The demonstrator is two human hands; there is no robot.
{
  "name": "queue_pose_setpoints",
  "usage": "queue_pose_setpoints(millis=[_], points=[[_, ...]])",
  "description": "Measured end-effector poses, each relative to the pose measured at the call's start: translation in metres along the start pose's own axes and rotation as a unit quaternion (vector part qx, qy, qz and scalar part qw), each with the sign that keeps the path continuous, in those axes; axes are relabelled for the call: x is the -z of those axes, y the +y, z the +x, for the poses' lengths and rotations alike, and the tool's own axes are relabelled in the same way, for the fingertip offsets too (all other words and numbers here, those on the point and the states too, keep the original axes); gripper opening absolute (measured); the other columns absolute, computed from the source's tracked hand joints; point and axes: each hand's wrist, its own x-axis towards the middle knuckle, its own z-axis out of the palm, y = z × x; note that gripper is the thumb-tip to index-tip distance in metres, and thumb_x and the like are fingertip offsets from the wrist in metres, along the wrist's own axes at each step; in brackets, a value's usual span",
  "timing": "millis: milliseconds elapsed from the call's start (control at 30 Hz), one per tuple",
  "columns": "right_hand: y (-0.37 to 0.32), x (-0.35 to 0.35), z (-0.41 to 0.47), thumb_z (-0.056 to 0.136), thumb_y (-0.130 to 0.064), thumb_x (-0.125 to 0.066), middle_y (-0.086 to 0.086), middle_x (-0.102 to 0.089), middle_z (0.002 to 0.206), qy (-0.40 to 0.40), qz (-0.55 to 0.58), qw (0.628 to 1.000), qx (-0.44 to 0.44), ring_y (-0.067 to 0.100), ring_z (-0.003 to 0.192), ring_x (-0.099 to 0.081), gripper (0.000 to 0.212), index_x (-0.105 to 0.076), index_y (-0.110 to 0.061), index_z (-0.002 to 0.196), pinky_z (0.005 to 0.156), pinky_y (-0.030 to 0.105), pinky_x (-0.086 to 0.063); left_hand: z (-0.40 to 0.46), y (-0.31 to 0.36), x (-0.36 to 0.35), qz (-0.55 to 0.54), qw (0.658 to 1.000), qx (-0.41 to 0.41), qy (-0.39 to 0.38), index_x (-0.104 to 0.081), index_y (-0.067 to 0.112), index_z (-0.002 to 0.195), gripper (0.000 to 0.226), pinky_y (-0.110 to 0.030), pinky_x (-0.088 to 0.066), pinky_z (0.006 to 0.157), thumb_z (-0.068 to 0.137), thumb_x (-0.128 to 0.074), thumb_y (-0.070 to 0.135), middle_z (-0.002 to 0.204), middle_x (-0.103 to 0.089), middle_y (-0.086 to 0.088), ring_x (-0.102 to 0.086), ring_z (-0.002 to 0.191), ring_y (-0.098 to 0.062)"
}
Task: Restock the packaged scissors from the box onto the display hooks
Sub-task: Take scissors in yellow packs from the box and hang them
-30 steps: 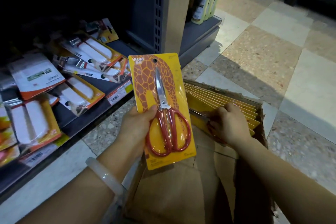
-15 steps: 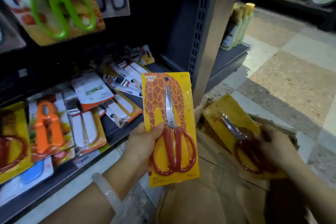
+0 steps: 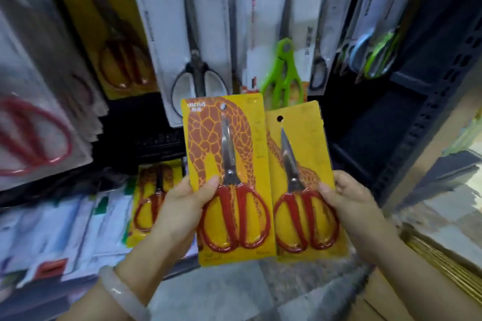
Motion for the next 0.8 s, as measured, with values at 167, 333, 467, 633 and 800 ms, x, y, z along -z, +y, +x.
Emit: queue_pose_setpoints(millis=[167,333,467,633,800], points=[[0.002,-0.074,0.009,0.092,-0.001,-0.048,-0.001,-0.074,0.073,-0.080,0.101,0.991,-0.017,0.010,0.063,-0.067,0.018,-0.063,-0.012,0.089,0.058,0.023,-0.054,-0.015,0.034,0.054,0.047,0.996,-0.042,0.065,-0.068,0.015,0.099,0.016,-0.029,-0.058,0.064,0.088,-0.057,0.011,0.093,-0.076,-0.007,-0.072,0.082,-0.021],[-0.035,-0.128,0.017,0.080,-0.027,-0.069,0.012,-0.066,0.078,-0.128,0.124,0.984,0.010,0.025,0.074,-0.056,0.007,-0.069,-0.020,0.079,0.067,0.036,-0.042,-0.022,0.071,0.089,0.041,0.992,-0.074,0.094,-0.068,0.011,0.102,0.019,-0.034,-0.057,0.068,0.086,-0.058,0.011,0.095,-0.075,-0.013,-0.071,0.087,-0.029],[-0.073,-0.161,0.030,0.084,-0.027,-0.065,0.019,-0.062,0.080,-0.128,0.124,0.982,0.067,0.029,0.075,-0.055,0.007,-0.067,-0.021,0.080,0.071,0.044,-0.042,-0.025,0.095,0.114,0.014,0.988,-0.112,0.104,-0.067,0.008,0.102,0.020,-0.038,-0.058,0.069,0.084,-0.059,0.011,0.092,-0.074,-0.016,-0.072,0.084,-0.032],[-0.106,-0.198,0.044,0.095,-0.006,-0.047,0.010,-0.066,0.082,-0.114,0.125,0.978,0.121,0.026,0.077,-0.060,0.015,-0.061,-0.011,0.093,0.073,0.043,-0.050,-0.021,0.110,0.132,-0.049,0.984,-0.130,0.111,-0.066,0.012,0.104,0.019,-0.040,-0.056,0.073,0.089,-0.054,0.012,0.095,-0.075,-0.013,-0.072,0.087,-0.030],[-0.137,-0.236,0.046,0.092,-0.015,-0.053,0.006,-0.068,0.091,-0.084,0.135,0.970,0.185,0.027,0.089,-0.061,0.012,-0.062,-0.022,0.086,0.091,0.057,-0.047,-0.018,0.115,0.140,-0.051,0.983,-0.145,0.103,-0.066,0.017,0.105,0.018,-0.039,-0.056,0.072,0.090,-0.054,0.017,0.092,-0.076,-0.007,-0.073,0.083,-0.026]])
